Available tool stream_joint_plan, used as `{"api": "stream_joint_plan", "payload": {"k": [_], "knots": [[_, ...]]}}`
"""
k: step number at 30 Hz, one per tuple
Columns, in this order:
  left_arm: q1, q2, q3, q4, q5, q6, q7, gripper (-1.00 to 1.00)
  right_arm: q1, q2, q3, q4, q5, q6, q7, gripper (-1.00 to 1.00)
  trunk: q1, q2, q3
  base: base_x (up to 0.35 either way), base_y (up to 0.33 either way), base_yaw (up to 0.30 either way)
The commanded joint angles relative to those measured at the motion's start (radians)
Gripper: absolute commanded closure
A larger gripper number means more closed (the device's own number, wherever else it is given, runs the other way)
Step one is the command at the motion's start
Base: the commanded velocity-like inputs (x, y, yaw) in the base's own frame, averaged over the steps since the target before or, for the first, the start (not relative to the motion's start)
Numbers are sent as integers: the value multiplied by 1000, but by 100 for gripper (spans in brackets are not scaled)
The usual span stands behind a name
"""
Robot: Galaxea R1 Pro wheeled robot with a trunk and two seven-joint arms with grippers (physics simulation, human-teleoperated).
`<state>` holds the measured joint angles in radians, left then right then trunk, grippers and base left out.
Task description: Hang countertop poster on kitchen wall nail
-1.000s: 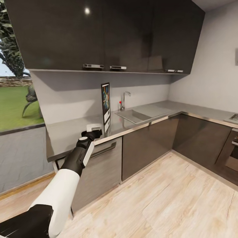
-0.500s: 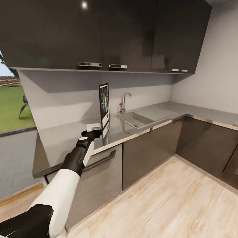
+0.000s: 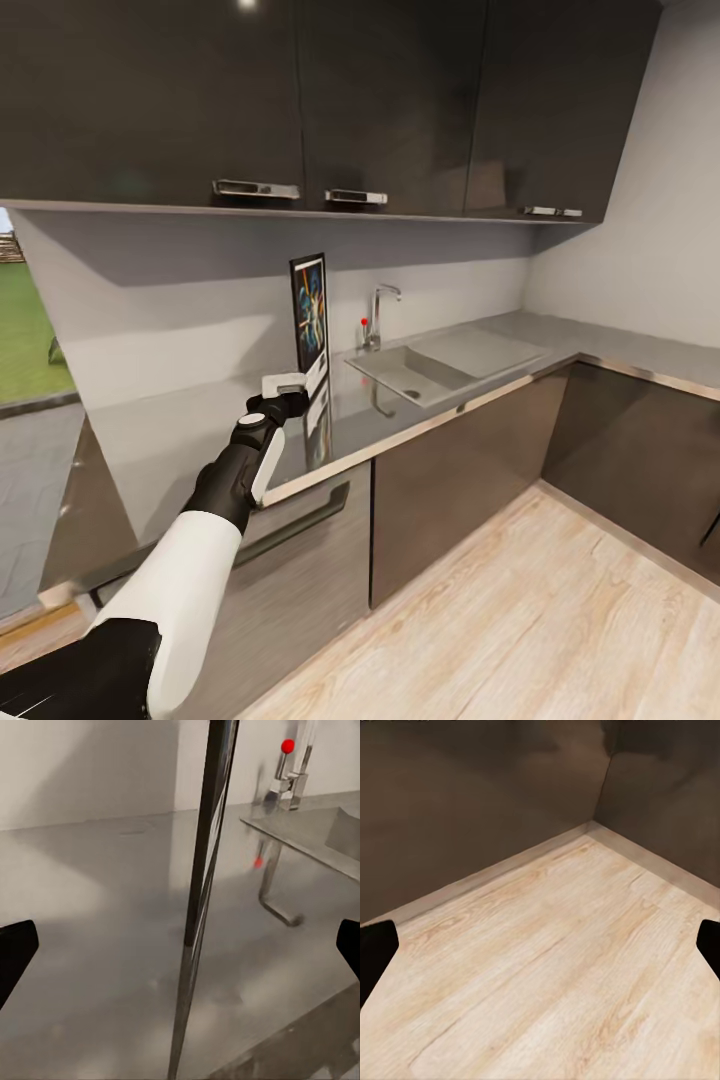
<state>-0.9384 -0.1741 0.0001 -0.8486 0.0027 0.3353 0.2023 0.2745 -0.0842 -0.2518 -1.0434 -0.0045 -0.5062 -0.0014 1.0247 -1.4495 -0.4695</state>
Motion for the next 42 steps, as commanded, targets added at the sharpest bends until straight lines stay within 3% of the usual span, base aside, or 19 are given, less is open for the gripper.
{"api": "stream_joint_plan", "payload": {"k": [1, 18, 23, 30, 37, 42], "knots": [[0, 0, 0, -1, 0, 5, 3, -100, 0, 0, 0, 0, 0, -2, 0, -100, 0, -1, -1, 125, 0, 0], [-2, 0, -3, 31, 0, 6, 3, -100, 0, 0, 3, 2, 4, 0, -2, -100, 0, -1, -1, 119, 0, 0], [-44, 0, -3, 91, 0, 3, 3, -100, 0, 0, 3, 2, 6, 0, -2, -100, 0, -1, -1, 5, 0, 0], [-73, 0, -2, 147, 0, -64, 3, -100, 0, 0, 4, 2, 8, 0, -2, -100, 0, -1, -1, 1, 0, 0], [-77, 0, 0, 155, 0, -90, 3, -100, 0, 0, 4, 5, 9, 1, -2, -100, 0, -1, -1, 119, 0, 0], [-76, 0, -3, 127, 20, -93, -25, -100, -2, 6, 5, 15, 11, 1, -1, -100, 0, -1, -1, 0, 0, 0]]}}
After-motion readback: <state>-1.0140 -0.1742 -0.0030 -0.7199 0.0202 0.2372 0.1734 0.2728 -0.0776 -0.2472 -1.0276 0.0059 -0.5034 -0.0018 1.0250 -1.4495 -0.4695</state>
